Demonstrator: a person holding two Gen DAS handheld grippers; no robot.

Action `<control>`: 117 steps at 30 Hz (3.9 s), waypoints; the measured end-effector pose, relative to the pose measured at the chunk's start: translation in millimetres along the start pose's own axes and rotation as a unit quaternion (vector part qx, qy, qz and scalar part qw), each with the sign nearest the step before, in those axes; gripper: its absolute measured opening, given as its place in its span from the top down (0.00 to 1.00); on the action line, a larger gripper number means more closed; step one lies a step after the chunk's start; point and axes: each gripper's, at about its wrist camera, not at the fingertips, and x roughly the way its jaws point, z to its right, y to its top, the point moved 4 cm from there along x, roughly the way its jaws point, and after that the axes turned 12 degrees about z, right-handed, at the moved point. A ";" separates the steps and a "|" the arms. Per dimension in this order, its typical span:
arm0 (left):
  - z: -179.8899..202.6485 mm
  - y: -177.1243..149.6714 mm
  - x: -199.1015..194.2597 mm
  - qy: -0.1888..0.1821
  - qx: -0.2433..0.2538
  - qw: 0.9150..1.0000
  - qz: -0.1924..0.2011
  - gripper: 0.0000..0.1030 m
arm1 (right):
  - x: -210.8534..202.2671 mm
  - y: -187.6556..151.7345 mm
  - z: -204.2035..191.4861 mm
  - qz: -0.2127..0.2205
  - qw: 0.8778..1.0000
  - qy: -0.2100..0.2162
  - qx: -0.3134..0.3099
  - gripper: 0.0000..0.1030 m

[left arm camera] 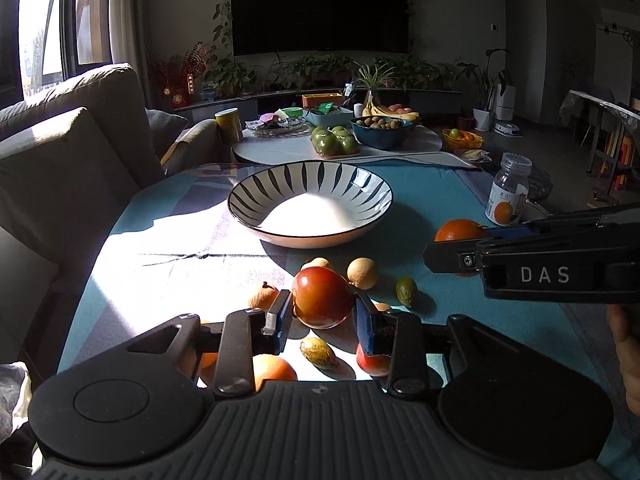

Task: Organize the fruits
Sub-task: 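Grasp the red grapefruit with the left tool while the right tool grasps an orange, then carry the red grapefruit and the orange over the striped bowl with both tools, then open the left tool to drop the grapefruit while the right tool lowers and releases the orange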

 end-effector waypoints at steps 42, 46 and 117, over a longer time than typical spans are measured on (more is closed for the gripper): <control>-38.5 51.5 161.2 0.030 0.008 0.999 -0.013 0.70 | 131.4 51.2 46.5 0.014 1.000 -0.006 0.019 0.18; -40.0 50.2 165.9 0.029 0.004 0.999 -0.016 0.70 | 134.0 49.8 48.0 0.012 1.000 -0.005 0.024 0.18; -56.2 69.2 96.3 0.058 -0.034 0.997 0.040 0.66 | 92.1 57.2 41.9 0.040 0.999 -0.016 0.025 0.18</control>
